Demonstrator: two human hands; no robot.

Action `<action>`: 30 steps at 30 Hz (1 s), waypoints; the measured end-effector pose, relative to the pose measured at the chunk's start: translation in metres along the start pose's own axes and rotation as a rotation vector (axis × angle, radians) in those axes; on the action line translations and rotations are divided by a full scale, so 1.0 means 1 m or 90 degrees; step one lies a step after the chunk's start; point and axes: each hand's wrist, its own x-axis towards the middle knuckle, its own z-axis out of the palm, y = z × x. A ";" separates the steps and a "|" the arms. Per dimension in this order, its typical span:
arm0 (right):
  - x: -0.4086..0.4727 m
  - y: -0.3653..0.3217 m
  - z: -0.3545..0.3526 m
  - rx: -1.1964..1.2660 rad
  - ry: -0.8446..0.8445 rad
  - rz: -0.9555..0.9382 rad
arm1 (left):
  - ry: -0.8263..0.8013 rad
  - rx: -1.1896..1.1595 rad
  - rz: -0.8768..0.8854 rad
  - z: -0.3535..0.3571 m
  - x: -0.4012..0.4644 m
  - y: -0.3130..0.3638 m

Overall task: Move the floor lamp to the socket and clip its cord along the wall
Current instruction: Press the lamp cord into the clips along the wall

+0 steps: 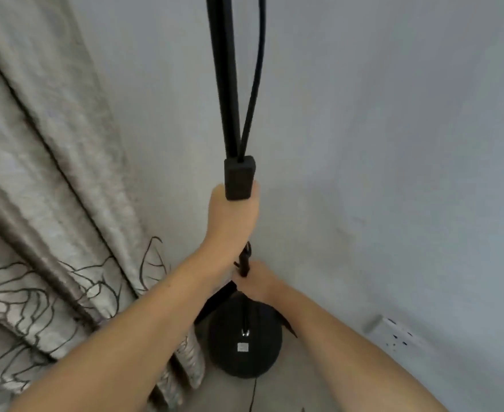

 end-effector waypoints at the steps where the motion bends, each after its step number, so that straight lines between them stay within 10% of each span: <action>1: 0.006 0.005 -0.001 0.016 0.008 -0.012 | -0.011 0.017 0.014 0.003 0.008 -0.004; 16: 0.038 0.029 0.017 0.105 0.115 0.005 | -0.165 -0.017 0.028 0.018 0.058 -0.032; 24: 0.029 0.053 0.003 0.012 0.081 -0.037 | -0.043 0.446 0.440 -0.021 0.035 -0.092; 27: 0.023 0.065 -0.010 -0.047 0.106 0.024 | -0.035 0.623 0.377 -0.044 0.030 -0.086; 30: 0.006 0.083 -0.033 -0.039 -0.115 0.186 | -0.187 0.552 0.236 -0.044 0.022 -0.079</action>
